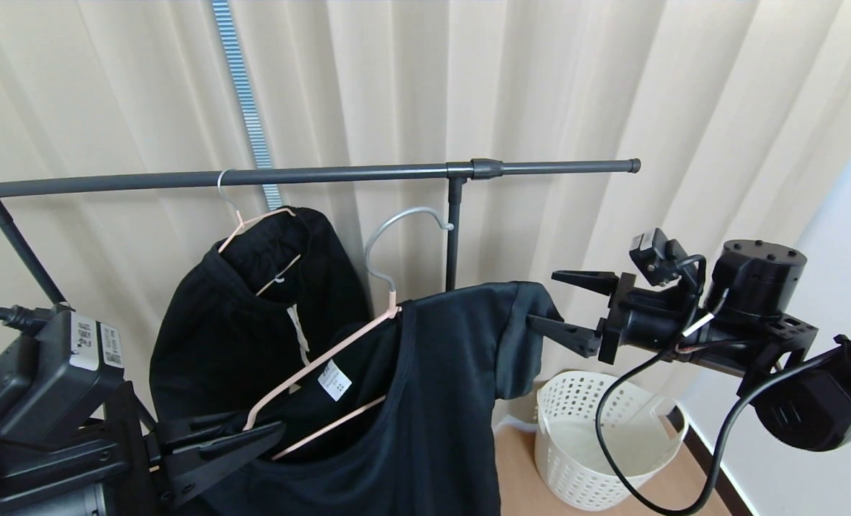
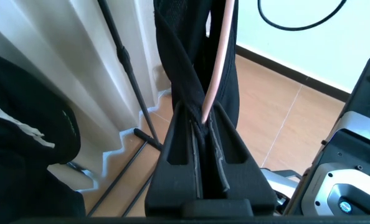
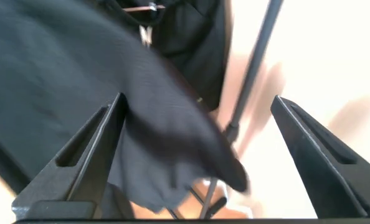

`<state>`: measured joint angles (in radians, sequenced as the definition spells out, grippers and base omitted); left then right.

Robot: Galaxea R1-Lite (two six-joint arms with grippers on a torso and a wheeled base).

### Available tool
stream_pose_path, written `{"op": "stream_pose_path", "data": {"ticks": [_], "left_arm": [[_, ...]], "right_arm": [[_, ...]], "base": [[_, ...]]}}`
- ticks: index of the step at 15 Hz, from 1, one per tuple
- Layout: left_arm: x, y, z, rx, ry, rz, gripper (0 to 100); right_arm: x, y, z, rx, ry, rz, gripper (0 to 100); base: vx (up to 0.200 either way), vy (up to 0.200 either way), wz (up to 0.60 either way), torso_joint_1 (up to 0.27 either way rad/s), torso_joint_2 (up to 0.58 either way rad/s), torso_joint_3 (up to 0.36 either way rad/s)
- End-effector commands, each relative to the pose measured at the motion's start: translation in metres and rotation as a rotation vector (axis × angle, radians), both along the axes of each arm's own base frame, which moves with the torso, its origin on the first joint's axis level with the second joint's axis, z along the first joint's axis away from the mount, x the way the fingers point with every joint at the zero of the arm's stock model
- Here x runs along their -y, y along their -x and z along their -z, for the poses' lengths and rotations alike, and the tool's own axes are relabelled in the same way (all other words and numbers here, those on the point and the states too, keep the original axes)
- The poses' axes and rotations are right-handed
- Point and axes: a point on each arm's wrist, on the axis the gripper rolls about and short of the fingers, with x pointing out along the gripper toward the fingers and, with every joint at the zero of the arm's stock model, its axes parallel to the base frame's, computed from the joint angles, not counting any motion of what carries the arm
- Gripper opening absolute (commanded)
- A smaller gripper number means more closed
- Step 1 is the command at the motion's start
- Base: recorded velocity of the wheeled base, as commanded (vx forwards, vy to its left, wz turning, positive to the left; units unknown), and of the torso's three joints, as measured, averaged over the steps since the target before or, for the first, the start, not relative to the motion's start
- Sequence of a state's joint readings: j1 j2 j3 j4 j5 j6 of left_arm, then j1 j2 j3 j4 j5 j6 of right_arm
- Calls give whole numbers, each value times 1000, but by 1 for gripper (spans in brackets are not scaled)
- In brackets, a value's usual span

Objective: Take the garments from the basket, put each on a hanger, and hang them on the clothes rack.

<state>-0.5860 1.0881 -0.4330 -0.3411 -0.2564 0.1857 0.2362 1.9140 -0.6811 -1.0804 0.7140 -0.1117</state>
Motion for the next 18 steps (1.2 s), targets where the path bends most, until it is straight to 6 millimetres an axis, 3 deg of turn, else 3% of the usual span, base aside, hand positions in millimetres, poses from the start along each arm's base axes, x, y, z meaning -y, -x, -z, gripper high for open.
{"op": "stream_pose_path", "data": {"ticks": [1, 2, 3, 10, 18], "left_arm": [[0, 0, 0, 1, 1, 0, 0], [0, 0, 0, 1, 1, 0, 0], [0, 0, 0, -2, 1, -1, 0], [-1, 1, -1, -9, 18, -7, 0], [-5, 6, -2, -15, 48, -21, 0]], "right_arm": [[1, -7, 10, -28, 7, 8, 100], [1, -8, 12, -31, 8, 8, 100], [1, -8, 12, -30, 7, 8, 0], [6, -16, 9, -23, -2, 28, 0], [37, -49, 12, -73, -70, 141, 0]], "base": [[0, 0, 0, 0, 0, 0], [0, 0, 0, 0, 0, 0], [0, 0, 0, 0, 0, 0], [0, 0, 0, 0, 0, 0], [0, 0, 0, 0, 0, 0]]}}
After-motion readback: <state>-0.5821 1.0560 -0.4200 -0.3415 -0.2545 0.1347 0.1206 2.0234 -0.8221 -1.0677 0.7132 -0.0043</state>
